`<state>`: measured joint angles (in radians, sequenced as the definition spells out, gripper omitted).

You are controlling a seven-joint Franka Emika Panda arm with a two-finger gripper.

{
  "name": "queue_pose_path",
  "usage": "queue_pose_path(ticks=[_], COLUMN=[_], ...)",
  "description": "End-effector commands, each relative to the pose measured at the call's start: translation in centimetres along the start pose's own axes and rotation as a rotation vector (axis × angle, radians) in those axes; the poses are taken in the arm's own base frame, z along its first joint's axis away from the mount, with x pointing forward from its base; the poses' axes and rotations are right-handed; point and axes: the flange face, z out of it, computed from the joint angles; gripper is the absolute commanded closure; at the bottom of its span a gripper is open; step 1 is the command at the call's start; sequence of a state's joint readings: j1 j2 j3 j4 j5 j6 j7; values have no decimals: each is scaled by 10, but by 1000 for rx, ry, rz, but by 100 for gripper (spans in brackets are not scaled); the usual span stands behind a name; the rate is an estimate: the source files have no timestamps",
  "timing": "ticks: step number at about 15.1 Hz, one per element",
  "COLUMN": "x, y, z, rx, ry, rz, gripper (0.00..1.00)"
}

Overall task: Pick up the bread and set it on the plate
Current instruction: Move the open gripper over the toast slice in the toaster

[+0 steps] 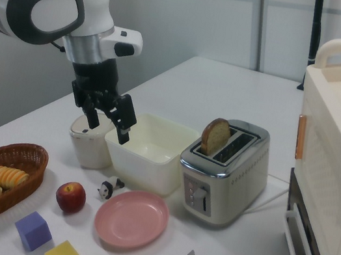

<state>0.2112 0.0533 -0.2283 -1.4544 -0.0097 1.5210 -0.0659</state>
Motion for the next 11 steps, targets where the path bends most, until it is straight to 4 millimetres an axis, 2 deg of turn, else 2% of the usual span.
queue_pose_path(ticks=[1, 5, 11], x=[-3, 6, 19], y=[2, 7, 12], z=[3, 14, 12], rx=[1, -5, -14], ry=[3, -3, 83], rz=[-22, -7, 5], gripper=[0, 0, 0])
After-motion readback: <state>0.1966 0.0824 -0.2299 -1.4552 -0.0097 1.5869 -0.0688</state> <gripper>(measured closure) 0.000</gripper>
